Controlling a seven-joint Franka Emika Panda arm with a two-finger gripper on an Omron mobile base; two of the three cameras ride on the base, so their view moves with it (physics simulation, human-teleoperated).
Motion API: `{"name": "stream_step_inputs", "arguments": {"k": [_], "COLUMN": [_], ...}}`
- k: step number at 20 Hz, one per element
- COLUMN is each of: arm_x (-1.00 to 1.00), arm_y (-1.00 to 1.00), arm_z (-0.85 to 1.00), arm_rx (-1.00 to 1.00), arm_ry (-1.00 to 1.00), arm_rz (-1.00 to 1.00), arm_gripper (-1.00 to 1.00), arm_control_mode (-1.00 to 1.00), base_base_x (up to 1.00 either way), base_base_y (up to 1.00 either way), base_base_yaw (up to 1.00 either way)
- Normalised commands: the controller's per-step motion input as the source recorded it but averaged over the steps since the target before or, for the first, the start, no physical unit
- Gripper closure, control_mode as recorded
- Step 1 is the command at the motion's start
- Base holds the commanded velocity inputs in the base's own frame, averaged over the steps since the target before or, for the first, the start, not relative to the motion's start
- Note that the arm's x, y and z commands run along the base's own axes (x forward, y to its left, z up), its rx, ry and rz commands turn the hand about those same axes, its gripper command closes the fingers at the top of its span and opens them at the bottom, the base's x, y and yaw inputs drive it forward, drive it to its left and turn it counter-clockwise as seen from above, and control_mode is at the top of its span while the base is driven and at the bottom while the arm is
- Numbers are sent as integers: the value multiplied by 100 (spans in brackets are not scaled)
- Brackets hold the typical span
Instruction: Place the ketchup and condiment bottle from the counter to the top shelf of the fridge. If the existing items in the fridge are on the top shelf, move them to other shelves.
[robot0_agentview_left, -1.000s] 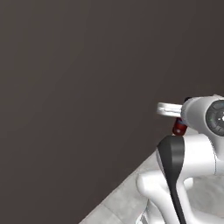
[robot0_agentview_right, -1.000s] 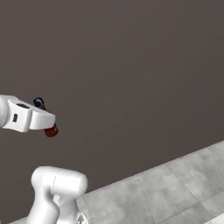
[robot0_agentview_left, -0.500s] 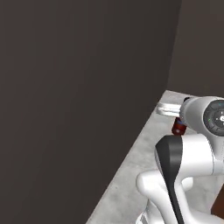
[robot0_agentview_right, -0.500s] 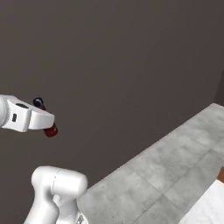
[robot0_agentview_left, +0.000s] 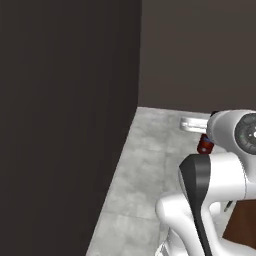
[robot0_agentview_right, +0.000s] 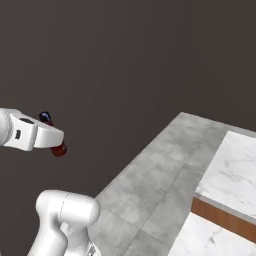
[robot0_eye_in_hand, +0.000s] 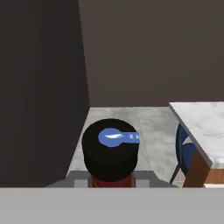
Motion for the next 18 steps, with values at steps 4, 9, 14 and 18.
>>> {"name": "stream_step_inputs", "arguments": {"k": [4,9,14,18], "arm_x": [0,0,0,0], "arm_y": [0,0,0,0], "arm_z": [0,0,0,0], "arm_rx": [0,0,0,0], "arm_ry": [0,0,0,0], "arm_rz": [0,0,0,0], "arm_gripper": [100,100,100,100], "arm_control_mode": [100,100,100,100], "base_base_x": [100,100,100,100], "base_base_y": [-39,-25,0,17], "base_base_yaw": [-38,-31,-19,-13]}}
